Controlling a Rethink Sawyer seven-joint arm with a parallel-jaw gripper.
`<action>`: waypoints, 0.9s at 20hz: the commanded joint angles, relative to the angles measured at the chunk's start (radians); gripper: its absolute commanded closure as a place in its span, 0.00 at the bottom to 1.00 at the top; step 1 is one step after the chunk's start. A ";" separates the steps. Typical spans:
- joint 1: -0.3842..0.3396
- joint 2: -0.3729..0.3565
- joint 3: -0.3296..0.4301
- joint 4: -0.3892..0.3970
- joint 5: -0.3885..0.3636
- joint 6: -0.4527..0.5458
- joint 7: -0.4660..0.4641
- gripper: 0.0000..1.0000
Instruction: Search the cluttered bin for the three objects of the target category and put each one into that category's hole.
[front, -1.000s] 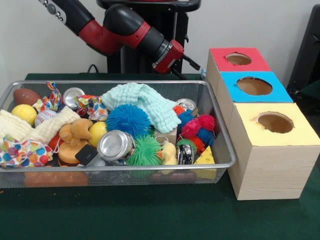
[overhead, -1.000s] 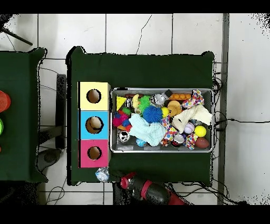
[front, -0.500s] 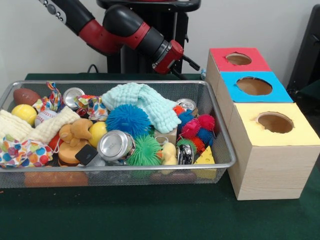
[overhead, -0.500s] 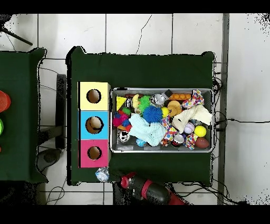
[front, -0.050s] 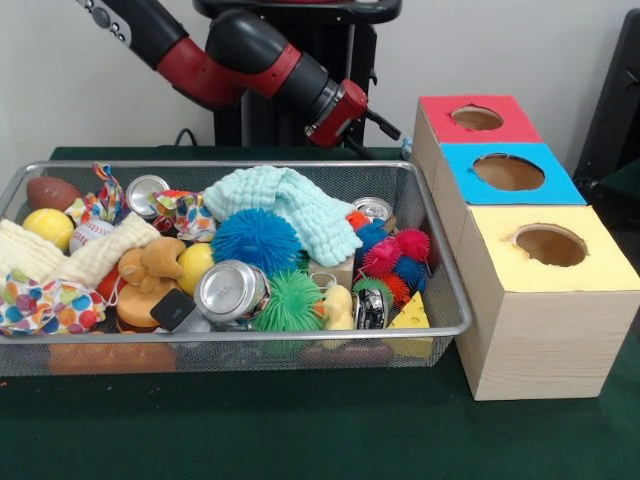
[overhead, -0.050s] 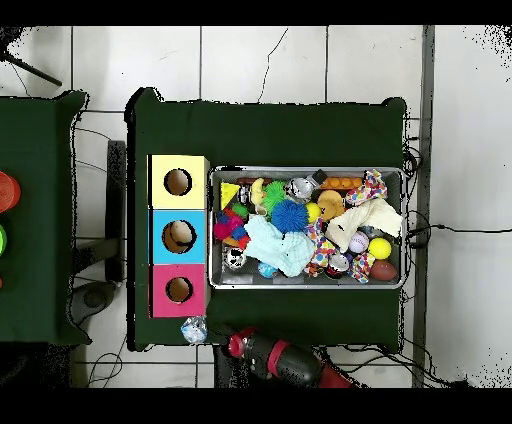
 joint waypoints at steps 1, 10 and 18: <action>0.045 -0.021 -0.109 0.003 0.016 0.169 0.051 0.00; 0.063 -0.114 -0.110 0.074 0.042 0.193 0.068 0.00; 0.033 0.048 -0.153 -0.010 0.033 0.147 0.048 0.00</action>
